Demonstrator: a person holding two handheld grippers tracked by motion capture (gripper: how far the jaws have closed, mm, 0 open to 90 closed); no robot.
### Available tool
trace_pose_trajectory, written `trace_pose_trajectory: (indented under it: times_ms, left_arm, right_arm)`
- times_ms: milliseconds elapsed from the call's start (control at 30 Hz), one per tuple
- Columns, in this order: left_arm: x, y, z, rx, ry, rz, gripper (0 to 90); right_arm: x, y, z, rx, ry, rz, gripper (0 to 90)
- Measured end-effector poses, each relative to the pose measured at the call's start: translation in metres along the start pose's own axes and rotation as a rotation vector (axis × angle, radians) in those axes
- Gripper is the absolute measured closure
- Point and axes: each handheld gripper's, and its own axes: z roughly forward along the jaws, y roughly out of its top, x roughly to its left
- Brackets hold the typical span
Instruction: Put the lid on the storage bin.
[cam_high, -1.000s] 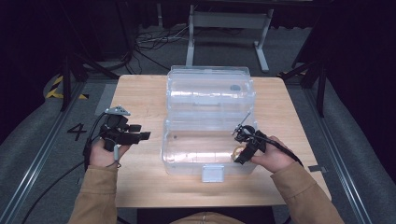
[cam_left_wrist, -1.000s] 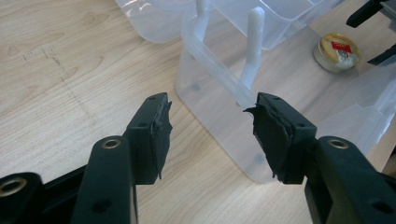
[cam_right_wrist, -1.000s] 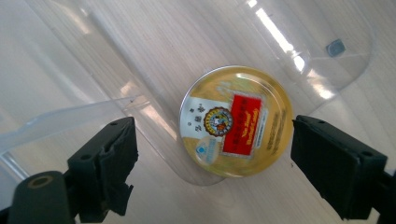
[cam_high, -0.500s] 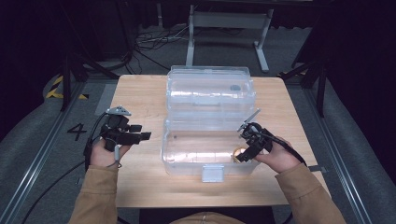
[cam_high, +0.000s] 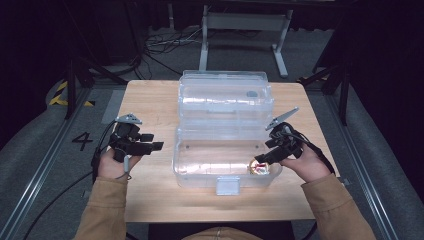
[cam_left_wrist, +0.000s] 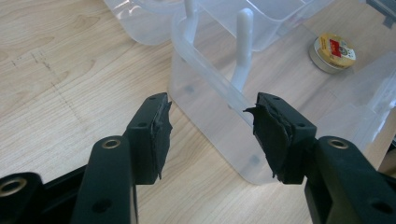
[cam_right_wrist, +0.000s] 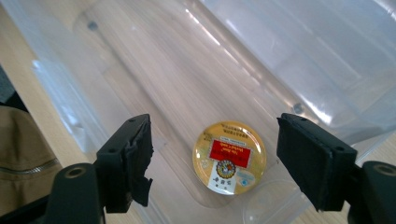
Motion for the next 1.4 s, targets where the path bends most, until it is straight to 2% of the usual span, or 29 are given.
trace_pose_trajectory:
  times_ms: [133, 267, 433, 533, 600, 667, 767, 933, 1033, 1133, 1400]
  left_arm:
    - [-0.003, 0.0, 0.0, -0.001, -0.01, 0.006, 46.2]
    - [-0.004, 0.0, 0.0, 0.0, -0.009, 0.016, 46.2]
    - [-0.004, -0.001, -0.001, -0.001, -0.01, 0.011, 46.2]
    - [-0.004, -0.002, -0.001, -0.002, -0.012, 0.01, 46.2]
    - [-0.004, -0.003, -0.001, 0.006, -0.01, 0.013, 46.2]
    - [-0.005, -0.004, -0.001, 0.004, -0.008, 0.012, 46.2]
    - [-0.006, -0.004, -0.001, 0.004, -0.011, 0.013, 46.3]
    - [-0.008, -0.005, -0.001, 0.01, -0.014, 0.018, 46.3]
    - [-0.008, -0.006, 0.0, 0.012, -0.012, 0.017, 46.3]
    - [-0.008, -0.006, 0.001, 0.015, -0.011, 0.016, 46.3]
    - [-0.01, -0.006, 0.002, 0.02, -0.016, 0.022, 46.3]
  right_arm:
    - [0.001, 0.005, -0.011, -0.047, 0.026, -0.015, 27.4]
    - [0.002, 0.012, -0.022, -0.106, 0.046, -0.06, 20.8]
    - [0.001, 0.022, -0.033, -0.158, 0.038, -0.078, 19.5]
    - [0.001, 0.028, -0.038, -0.167, 0.012, -0.083, 22.9]
    - [-0.001, 0.034, -0.041, -0.178, -0.004, -0.081, 29.0]
    - [-0.004, 0.041, -0.044, -0.195, 0.001, -0.069, 39.2]
    - [-0.008, 0.051, -0.048, -0.223, 0.009, -0.063, 45.2]
    - [-0.011, 0.068, -0.049, -0.226, -0.011, -0.083, 45.7]
    - [-0.011, 0.078, -0.048, -0.247, -0.025, -0.127, 45.4]
    - [-0.012, 0.089, -0.044, -0.251, -0.027, -0.141, 46.0]
    - [-0.02, 0.109, -0.029, -0.25, -0.015, -0.122, 53.7]
